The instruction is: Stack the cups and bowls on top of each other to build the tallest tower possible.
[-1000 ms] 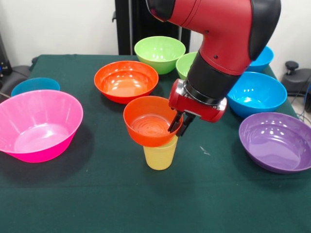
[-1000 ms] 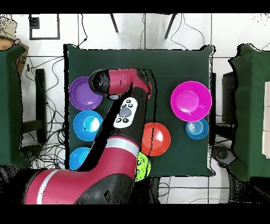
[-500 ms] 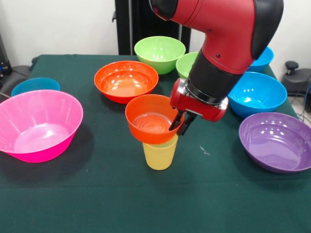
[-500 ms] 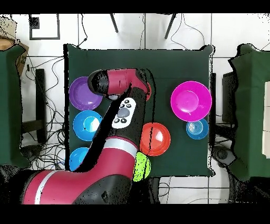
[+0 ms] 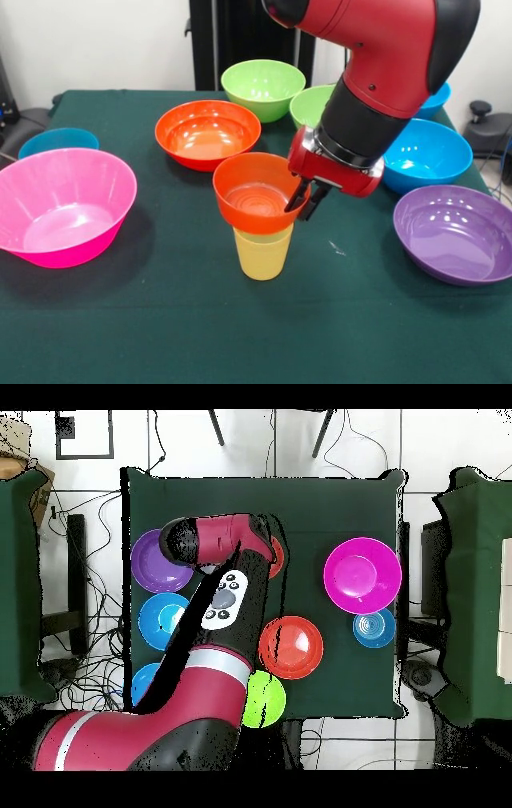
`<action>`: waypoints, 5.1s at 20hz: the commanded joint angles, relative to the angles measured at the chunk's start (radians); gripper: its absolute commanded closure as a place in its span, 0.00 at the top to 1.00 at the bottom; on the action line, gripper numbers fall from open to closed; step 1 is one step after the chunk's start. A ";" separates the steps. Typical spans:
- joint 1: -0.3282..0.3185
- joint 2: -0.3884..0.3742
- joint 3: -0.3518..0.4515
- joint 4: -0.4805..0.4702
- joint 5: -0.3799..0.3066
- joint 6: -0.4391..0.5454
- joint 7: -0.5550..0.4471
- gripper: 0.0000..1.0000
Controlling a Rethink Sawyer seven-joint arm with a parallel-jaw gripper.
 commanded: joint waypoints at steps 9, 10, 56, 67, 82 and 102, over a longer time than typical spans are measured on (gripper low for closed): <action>-0.010 0.040 0.085 0.032 0.034 0.020 0.158 0.00; -0.014 0.039 0.091 0.035 0.034 0.015 0.150 0.00; 0.011 0.046 0.084 0.036 0.021 0.023 0.153 0.00; 0.001 0.039 0.094 0.038 0.021 0.020 0.133 0.00; 0.007 0.047 0.090 0.021 0.027 0.030 0.148 0.00; 0.002 0.053 0.087 -0.030 0.028 0.093 0.127 0.00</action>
